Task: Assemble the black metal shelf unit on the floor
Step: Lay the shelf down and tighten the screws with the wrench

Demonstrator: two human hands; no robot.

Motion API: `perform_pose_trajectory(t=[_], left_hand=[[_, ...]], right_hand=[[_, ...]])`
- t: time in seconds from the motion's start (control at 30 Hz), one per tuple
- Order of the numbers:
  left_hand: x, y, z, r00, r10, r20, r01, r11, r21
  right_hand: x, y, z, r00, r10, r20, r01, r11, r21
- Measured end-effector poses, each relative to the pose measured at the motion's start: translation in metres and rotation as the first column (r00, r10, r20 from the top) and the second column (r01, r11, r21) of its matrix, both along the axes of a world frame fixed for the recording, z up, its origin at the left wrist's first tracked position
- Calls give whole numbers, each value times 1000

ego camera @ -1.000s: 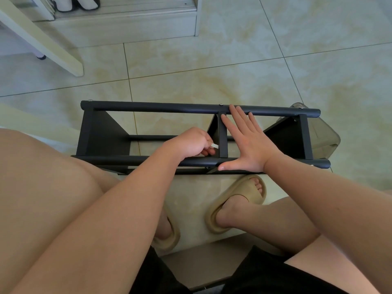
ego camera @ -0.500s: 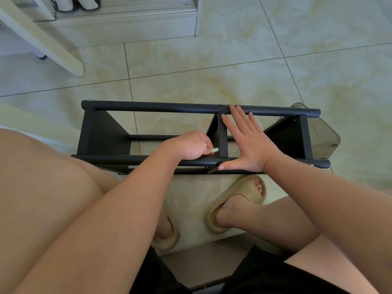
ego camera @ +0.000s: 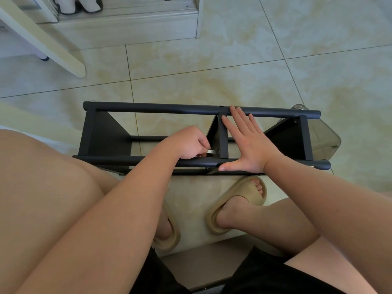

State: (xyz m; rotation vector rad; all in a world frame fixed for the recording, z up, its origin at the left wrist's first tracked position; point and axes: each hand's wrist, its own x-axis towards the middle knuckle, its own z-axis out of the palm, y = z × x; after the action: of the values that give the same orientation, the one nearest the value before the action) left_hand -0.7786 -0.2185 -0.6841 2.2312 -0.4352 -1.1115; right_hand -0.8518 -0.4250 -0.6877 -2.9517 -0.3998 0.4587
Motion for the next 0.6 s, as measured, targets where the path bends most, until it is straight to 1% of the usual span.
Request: perform_pose_trajectory(t=[0.1,0.17,0.3,0.37,0.43,0.5,0.6], left_hand=[[0,-2,-2,999,26,20,-25,999,-22],[0,-4,-3,998,57,4,-57,997,-49],[-4,-10,-4,967,200,-154,-223,964,-143],[-5,-13,-7,930,284,-234,-323,934,-150],[-6,-16,-8,886,372,-276,-418,899,-132],[-7,-18,-8,865,418,-278,-462,880,-114],[-9,-21,-7,857,448,-255,-485,868,-105]], right_hand=[[0,0,0,1000,-5,1,5,1000,15],[0,0,0,1000,-3,1,3,1000,15],[0,-1,0,1000,5,-1,-5,1000,6],[0,-1,-1,1000,6,0,-6,1000,3],[0,-1,-1,1000,5,0,-5,1000,3],[0,-1,-1,1000,5,3,-5,1000,6],[0,-1,-2,1000,4,6,-4,1000,10]])
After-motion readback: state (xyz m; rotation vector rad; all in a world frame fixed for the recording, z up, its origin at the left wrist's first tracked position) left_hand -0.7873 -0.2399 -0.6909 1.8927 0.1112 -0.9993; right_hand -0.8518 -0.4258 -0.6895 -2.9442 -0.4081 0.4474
